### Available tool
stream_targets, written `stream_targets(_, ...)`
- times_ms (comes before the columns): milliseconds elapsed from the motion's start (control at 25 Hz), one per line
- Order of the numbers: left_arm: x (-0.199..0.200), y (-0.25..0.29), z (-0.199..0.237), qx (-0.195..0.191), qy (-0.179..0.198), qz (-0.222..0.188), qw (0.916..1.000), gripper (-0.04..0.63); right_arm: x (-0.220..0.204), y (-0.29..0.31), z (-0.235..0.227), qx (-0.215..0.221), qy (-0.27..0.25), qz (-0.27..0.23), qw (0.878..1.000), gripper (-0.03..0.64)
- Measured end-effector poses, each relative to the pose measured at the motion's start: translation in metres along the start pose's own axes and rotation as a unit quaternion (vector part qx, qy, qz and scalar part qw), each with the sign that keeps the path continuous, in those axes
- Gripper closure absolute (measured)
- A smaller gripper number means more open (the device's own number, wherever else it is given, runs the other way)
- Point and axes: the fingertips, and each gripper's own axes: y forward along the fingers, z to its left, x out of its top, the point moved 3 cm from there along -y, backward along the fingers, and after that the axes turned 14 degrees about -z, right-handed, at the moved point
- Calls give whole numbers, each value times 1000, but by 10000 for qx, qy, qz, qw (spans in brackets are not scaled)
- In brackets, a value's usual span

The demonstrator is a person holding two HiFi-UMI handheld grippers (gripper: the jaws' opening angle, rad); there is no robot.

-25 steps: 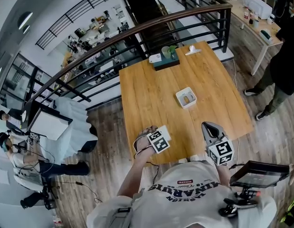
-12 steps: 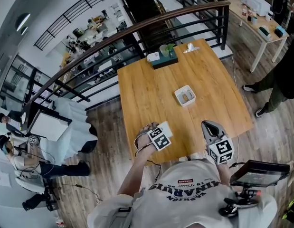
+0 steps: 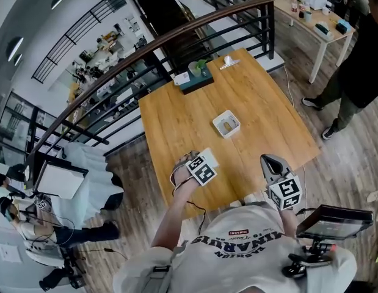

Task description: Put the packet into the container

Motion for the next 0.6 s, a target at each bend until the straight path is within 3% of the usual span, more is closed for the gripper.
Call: stream_targets(600, 63, 50, 67, -8, 16, -131, 9999, 179, 1, -20, -25, -564, -2, -20, 9984, 607)
